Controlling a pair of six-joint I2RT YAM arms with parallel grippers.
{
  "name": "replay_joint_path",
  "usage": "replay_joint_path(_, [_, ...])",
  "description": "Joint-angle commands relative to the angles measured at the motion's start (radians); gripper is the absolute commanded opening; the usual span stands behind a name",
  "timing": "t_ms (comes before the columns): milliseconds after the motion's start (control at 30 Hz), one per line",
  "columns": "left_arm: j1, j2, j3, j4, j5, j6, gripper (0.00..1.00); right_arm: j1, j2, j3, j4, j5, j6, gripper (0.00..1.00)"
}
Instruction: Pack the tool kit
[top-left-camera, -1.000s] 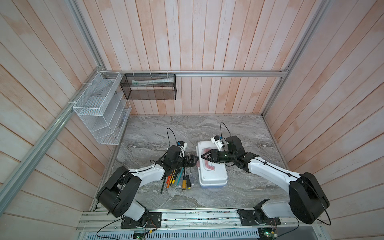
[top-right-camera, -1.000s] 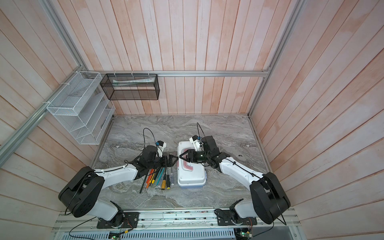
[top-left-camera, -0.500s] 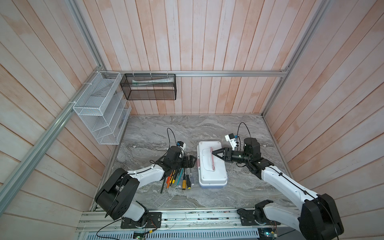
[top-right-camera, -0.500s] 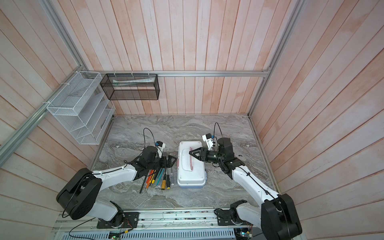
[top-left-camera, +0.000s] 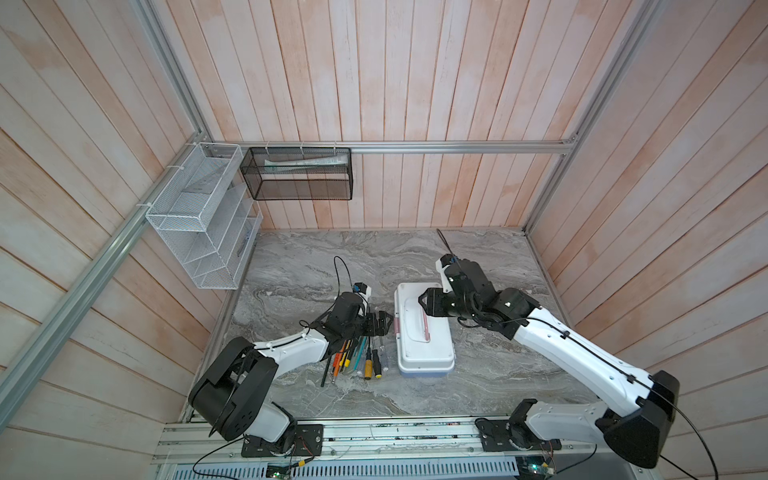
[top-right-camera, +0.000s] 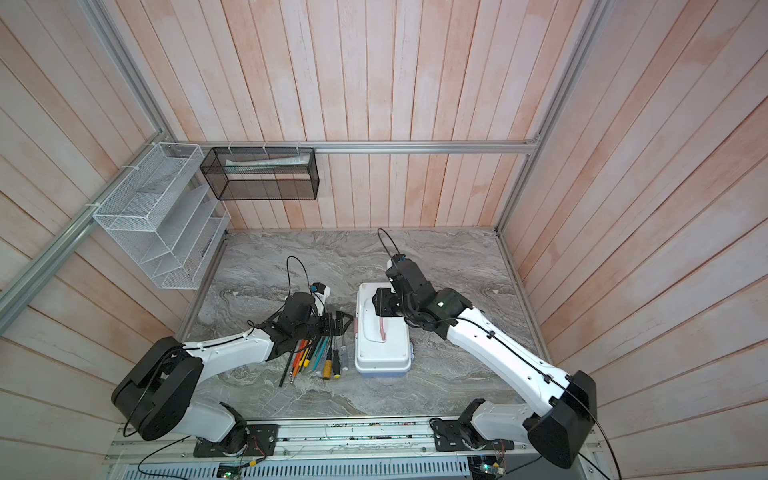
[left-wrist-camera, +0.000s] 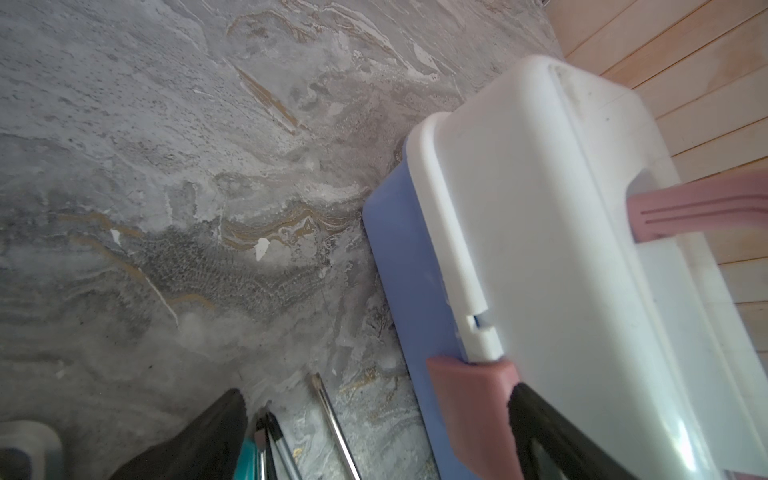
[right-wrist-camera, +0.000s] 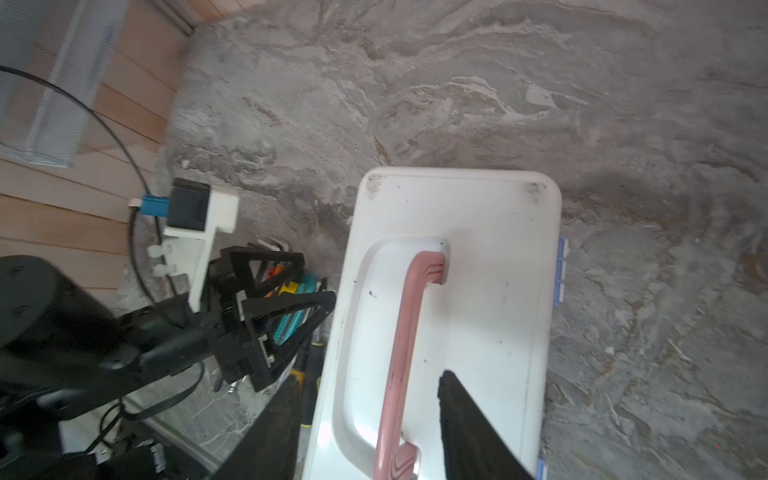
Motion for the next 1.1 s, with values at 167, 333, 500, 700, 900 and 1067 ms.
replay_joint_path(167, [-0.006,-0.076,-0.061,0.046,-0.022,-0.022,1.0,0.088,0.158,0.092,-0.236,0.23,0.098,0.5])
replay_joint_path(333, [-0.006,-0.111,-0.092,0.059,-0.032,-0.02,1.0,0.093,0.197,0.092,-0.206,0.2,0.098,0.44])
replay_joint_path(500, [-0.005,-0.141,-0.123,0.068,-0.073,-0.039,1.0,0.093,0.215,0.084,-0.191,0.188,0.094,0.35])
replay_joint_path(700, [-0.004,-0.227,-0.208,0.174,-0.108,-0.065,1.0,0.093,0.205,0.069,-0.183,0.199,0.115,0.25])
replay_joint_path(900, [-0.004,-0.281,-0.223,0.174,-0.122,-0.04,1.0,0.092,0.176,0.039,-0.159,0.223,0.134,0.12])
replay_joint_path(1067, [-0.003,-0.291,-0.22,0.186,-0.122,-0.026,1.0,0.077,0.141,0.009,-0.151,0.222,0.142,0.01])
